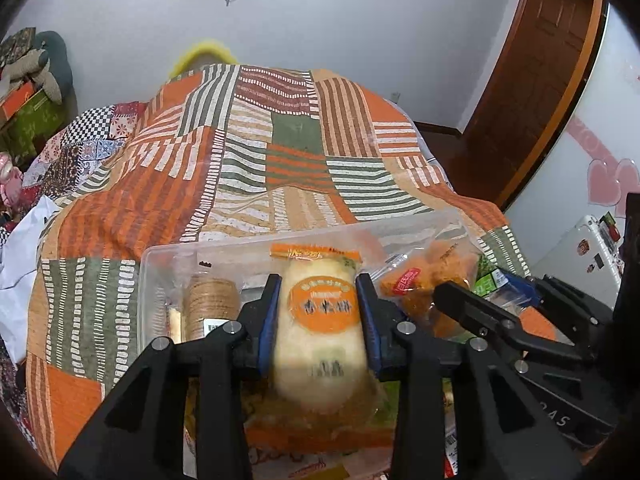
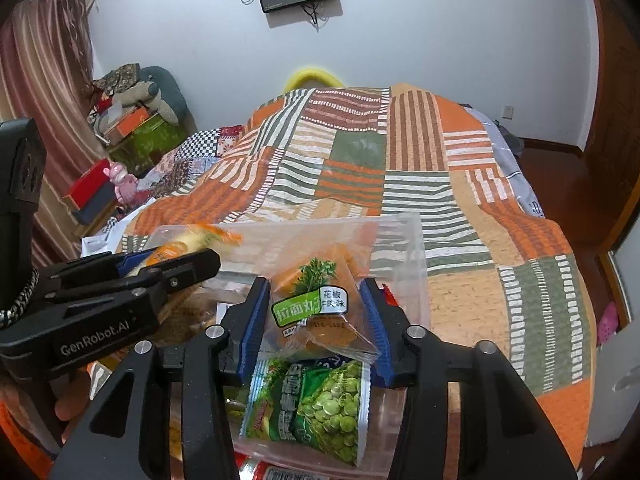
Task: Organize snacks
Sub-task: 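Lower rice cake into clear box with left tool while right lowers pastry in, then grasp cracker block with left tool while right grasps red noodle packet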
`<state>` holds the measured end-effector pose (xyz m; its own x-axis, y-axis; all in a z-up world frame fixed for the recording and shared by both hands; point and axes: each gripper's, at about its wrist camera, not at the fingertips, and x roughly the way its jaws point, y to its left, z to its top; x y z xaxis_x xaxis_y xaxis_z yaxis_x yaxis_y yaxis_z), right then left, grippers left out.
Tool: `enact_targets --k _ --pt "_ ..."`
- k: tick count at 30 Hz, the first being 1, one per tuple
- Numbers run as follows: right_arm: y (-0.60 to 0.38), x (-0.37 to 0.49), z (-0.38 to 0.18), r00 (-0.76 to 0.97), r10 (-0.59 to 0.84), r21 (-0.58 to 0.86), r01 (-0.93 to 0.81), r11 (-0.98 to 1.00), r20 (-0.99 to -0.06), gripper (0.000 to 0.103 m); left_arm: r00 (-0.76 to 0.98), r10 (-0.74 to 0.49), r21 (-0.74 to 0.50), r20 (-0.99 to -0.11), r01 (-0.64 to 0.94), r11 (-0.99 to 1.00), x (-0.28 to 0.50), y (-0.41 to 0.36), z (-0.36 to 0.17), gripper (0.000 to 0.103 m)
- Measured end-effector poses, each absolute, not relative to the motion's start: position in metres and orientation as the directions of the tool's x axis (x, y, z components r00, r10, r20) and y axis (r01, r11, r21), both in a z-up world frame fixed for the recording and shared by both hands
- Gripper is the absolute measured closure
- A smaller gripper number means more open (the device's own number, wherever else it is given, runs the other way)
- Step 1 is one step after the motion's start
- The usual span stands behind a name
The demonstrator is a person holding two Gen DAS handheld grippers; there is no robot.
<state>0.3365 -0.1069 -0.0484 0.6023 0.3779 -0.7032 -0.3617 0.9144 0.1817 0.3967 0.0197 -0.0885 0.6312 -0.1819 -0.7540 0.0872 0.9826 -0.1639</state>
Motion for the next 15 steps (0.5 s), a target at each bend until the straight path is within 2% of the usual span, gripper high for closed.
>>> enact_targets --k 3,7,15 --pt "-0.106 0.333 -0.044 0.604 0.374 0.174 -0.364 0.915 -0.704 0.056 0.641 -0.178 -0.158 -0.746 0.089 0.983 0.392 0.019 -0.085 0.048" --pt "-0.109 0.328 -0.037 0.615 0.375 0.171 -0.365 0.915 -0.694 0.048 0.658 -0.182 -0.160 -0.731 0.094 0.983 0.381 0.023 -0.076 0.043" --pt "-0.118 0.303 -0.026 0.629 0.364 0.135 -0.382 0.914 -0.687 0.042 0.696 -0.167 -0.135 -0.698 0.102 0.986 0.341 0.033 -0.053 0.032"
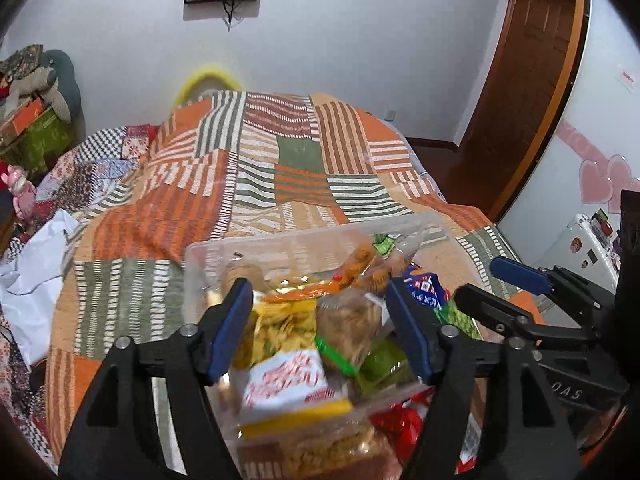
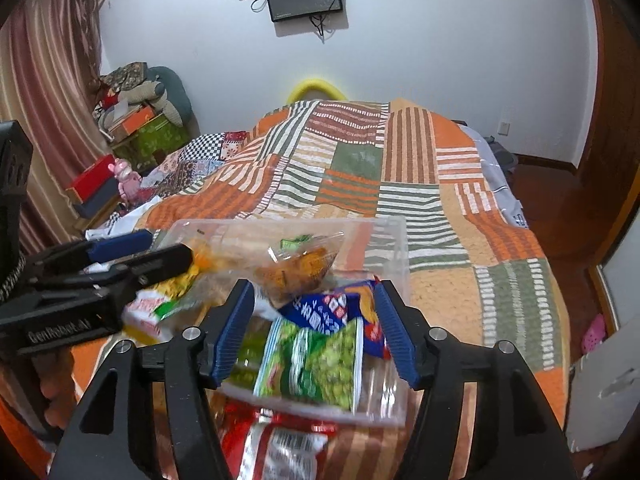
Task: Organize snacks
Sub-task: 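Grasp cracker block with left tool while right grasps red noodle packet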
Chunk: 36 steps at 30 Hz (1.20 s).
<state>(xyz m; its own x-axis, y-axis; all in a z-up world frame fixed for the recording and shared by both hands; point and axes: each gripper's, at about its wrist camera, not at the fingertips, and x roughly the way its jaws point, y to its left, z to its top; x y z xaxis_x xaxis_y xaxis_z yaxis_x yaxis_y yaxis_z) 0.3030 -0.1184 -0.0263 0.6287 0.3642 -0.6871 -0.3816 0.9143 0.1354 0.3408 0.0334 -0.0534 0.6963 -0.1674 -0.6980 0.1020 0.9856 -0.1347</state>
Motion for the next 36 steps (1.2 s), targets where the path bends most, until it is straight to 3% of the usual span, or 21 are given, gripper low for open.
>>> enact_targets --k 5,8,24,36 --pt "-0.128 0.281 -0.026 0.627 0.358 0.131 -0.379 0.916 -0.692 0.027 0.696 -0.151 -0.107 -0.702 0.106 0.989 0.313 0.041 -0.050 0.027" --pt "-0.132 0.271 -0.030 0.623 0.347 0.127 -0.370 0.920 -0.700 0.019 0.690 -0.138 -0.099 -0.710 0.097 0.990 0.297 0.047 -0.054 0.018" --pt "-0.119 0.242 -0.087 0.469 0.349 0.174 -0.377 0.910 -0.811 0.016 0.584 -0.129 -0.087 -0.801 0.100 0.991 0.253 0.052 -0.117 0.014" --pt "-0.090 0.244 -0.111 0.403 0.326 0.140 -0.426 0.894 -0.855 0.016 0.555 -0.153 -0.119 -0.818 0.097 0.988 0.256 0.044 -0.136 0.014"
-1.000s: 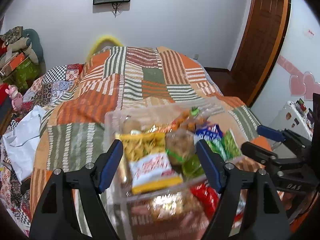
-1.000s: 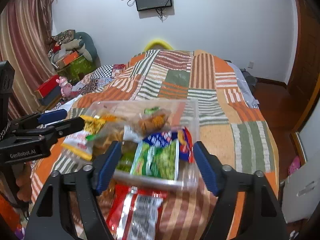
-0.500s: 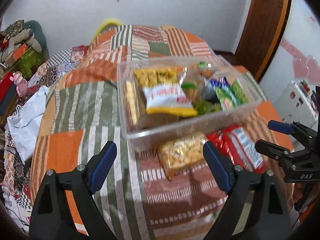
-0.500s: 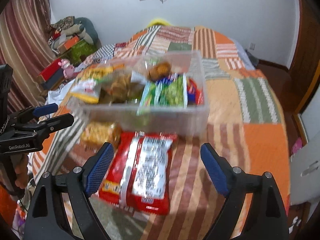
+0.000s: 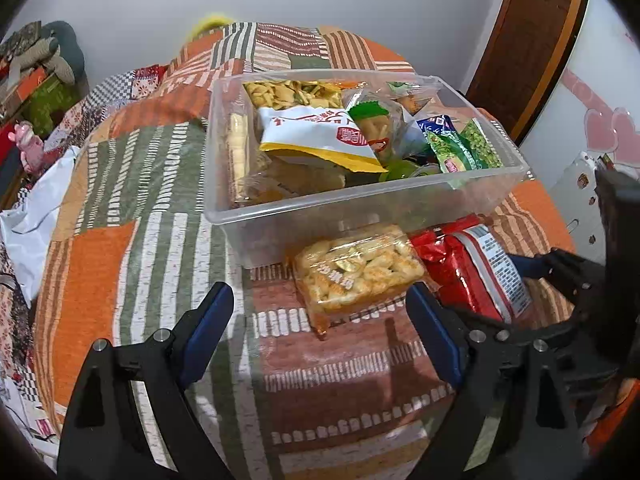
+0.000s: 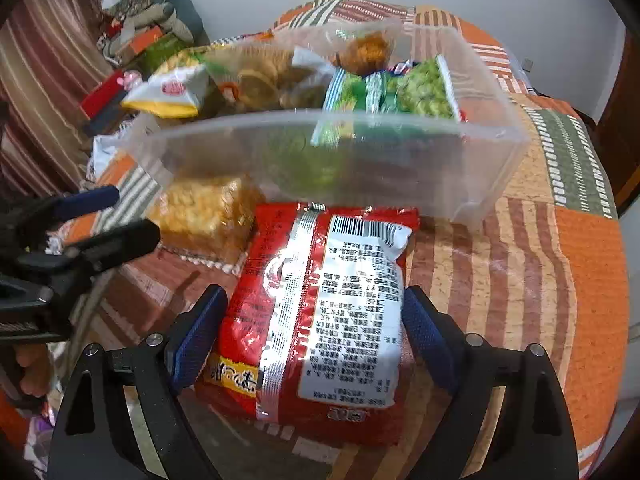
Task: Organize snacks
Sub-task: 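Grasp cracker block with left tool while right grasps red noodle packet, then place cracker block in clear box with left tool while right places red packet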
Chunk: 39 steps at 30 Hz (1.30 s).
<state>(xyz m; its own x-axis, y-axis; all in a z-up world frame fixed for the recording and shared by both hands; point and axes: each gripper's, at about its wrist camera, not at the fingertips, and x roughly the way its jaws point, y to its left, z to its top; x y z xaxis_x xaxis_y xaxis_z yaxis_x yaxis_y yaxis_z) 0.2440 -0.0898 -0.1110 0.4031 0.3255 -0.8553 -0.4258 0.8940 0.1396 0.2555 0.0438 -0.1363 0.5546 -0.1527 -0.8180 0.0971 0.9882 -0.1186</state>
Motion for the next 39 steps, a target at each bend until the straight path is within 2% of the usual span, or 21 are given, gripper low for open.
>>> enact_targets --k 3,5,10,16,20,23,26,39 --pt "-0.094 0.238 -0.109 0.414 0.325 0.118 -0.452 0.884 -0.850 0.019 0.539 -0.172 -0.141 -0.824 0.099 0.985 0.262 0.040 -0.141 0.014" --pt "-0.100 0.234 -0.109 0.422 0.323 0.107 -0.460 0.882 -0.847 0.031 0.527 -0.174 -0.142 -0.832 0.101 0.985 0.266 0.036 -0.145 0.014" --pt "-0.126 0.229 -0.108 0.446 0.318 0.110 -0.433 0.895 -0.837 0.038 0.513 -0.186 -0.141 -0.838 0.125 0.982 0.274 0.024 -0.155 0.014" --pt "-0.150 0.223 -0.105 0.470 0.306 0.118 -0.388 0.914 -0.828 0.039 0.485 -0.213 -0.185 -0.848 0.106 0.977 0.290 0.020 -0.169 0.011" --pt "-0.157 0.221 -0.103 0.478 0.306 0.131 -0.365 0.922 -0.823 0.039 0.488 -0.190 -0.174 -0.852 0.077 0.982 0.298 0.019 -0.177 0.012" --pt "-0.159 0.221 -0.101 0.482 0.309 0.142 -0.352 0.925 -0.820 0.039 0.502 -0.185 -0.160 -0.845 0.092 0.983 0.297 0.016 -0.176 0.023" --pt "-0.164 0.219 -0.098 0.486 0.318 0.157 -0.343 0.926 -0.814 0.039 0.499 -0.211 -0.176 -0.841 0.117 0.977 0.292 0.016 -0.174 0.024" --pt "-0.176 0.216 -0.060 0.579 0.328 0.160 -0.322 0.933 -0.747 0.039 0.569 -0.238 -0.186 -0.787 0.149 0.971 0.255 0.022 -0.125 0.024"
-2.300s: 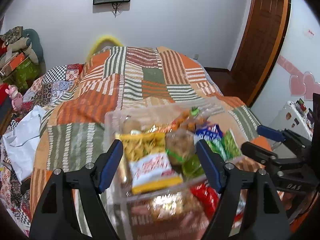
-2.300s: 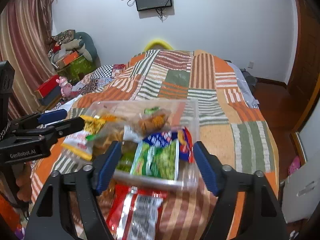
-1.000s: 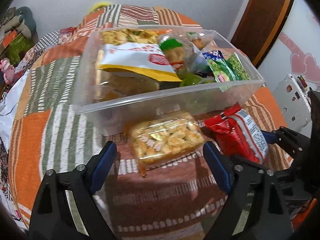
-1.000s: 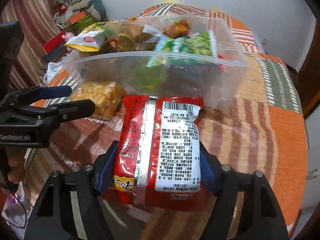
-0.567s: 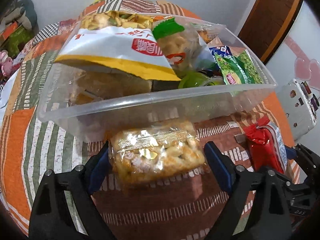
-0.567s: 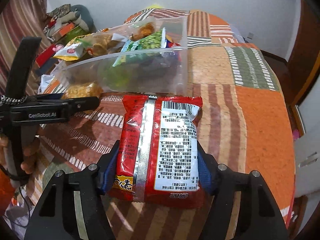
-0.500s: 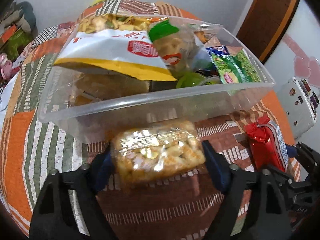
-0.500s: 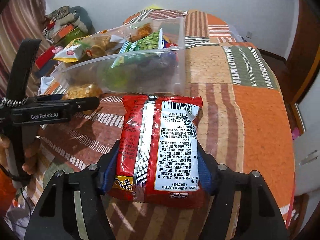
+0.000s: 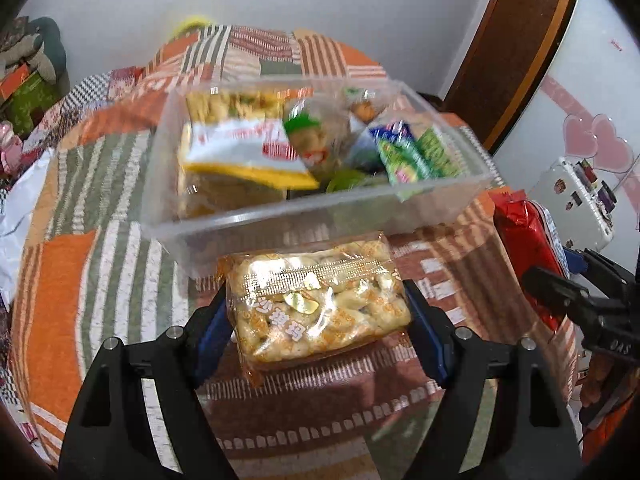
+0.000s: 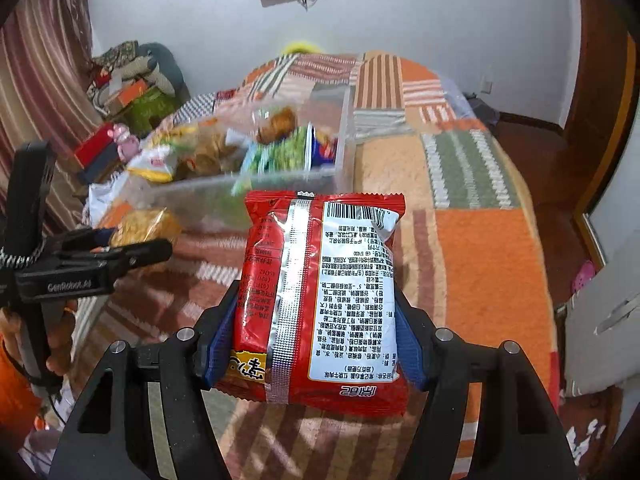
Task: Organize snacks
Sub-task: 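Place cracker block in clear box with left tool while right places red packet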
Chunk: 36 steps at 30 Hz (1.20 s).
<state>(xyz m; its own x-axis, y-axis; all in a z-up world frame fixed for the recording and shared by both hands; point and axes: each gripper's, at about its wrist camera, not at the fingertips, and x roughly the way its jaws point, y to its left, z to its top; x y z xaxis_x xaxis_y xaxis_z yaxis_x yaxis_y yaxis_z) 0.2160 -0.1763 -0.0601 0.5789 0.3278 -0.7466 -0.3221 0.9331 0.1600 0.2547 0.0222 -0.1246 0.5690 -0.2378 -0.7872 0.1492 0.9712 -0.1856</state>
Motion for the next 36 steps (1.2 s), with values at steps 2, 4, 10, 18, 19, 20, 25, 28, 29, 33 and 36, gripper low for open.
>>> enact_targets --k 2,4,10,18,19,20,25,28,29,33,36 --pt "-0.177 0.219 -0.054 0.594 0.330 0.162 -0.319 0.934 -0.734 0.039 0.588 -0.241 -0.185 -0.772 0.154 0.971 0.253 0.023 -0.114 0.024" --pt "-0.176 0.223 -0.048 0.609 0.334 0.164 -0.318 0.934 -0.719 0.039 0.605 -0.245 -0.189 -0.758 0.157 0.969 0.254 0.023 -0.104 0.024" --pt "-0.168 0.237 -0.030 0.650 0.350 0.167 -0.328 0.930 -0.674 0.039 0.668 -0.237 -0.175 -0.705 0.161 0.971 0.254 0.022 -0.069 0.024" --pt "-0.150 0.263 -0.021 0.671 0.372 0.170 -0.348 0.922 -0.642 0.039 0.702 -0.214 -0.163 -0.679 0.140 0.977 0.289 0.024 -0.048 0.024" --pt "-0.148 0.266 -0.022 0.669 0.374 0.172 -0.350 0.921 -0.642 0.039 0.704 -0.208 -0.159 -0.680 0.135 0.978 0.295 0.024 -0.048 0.024" --pt "-0.145 0.272 -0.024 0.666 0.375 0.174 -0.350 0.920 -0.644 0.039 0.704 -0.199 -0.155 -0.681 0.127 0.980 0.301 0.024 -0.048 0.024" --pt "-0.132 0.293 -0.034 0.647 0.382 0.187 -0.351 0.918 -0.660 0.039 0.695 -0.181 -0.142 -0.696 0.113 0.983 0.328 0.026 -0.055 0.024" --pt "-0.125 0.306 -0.043 0.623 0.391 0.202 -0.354 0.913 -0.677 0.039 0.683 -0.174 -0.144 -0.709 0.102 0.984 0.341 0.026 -0.062 0.024" --pt "-0.123 0.310 -0.046 0.613 0.395 0.210 -0.353 0.912 -0.685 0.039 0.680 -0.177 -0.150 -0.712 0.099 0.984 0.346 0.027 -0.065 0.024" --pt "-0.117 0.318 -0.054 0.603 0.386 0.202 -0.352 0.914 -0.698 0.039 0.652 -0.196 -0.173 -0.733 0.101 0.980 0.362 0.027 -0.077 0.024" --pt "-0.110 0.318 -0.054 0.614 0.357 0.141 -0.372 0.917 -0.704 0.038 0.663 -0.191 -0.162 -0.724 0.105 0.981 0.365 0.026 -0.078 0.024"
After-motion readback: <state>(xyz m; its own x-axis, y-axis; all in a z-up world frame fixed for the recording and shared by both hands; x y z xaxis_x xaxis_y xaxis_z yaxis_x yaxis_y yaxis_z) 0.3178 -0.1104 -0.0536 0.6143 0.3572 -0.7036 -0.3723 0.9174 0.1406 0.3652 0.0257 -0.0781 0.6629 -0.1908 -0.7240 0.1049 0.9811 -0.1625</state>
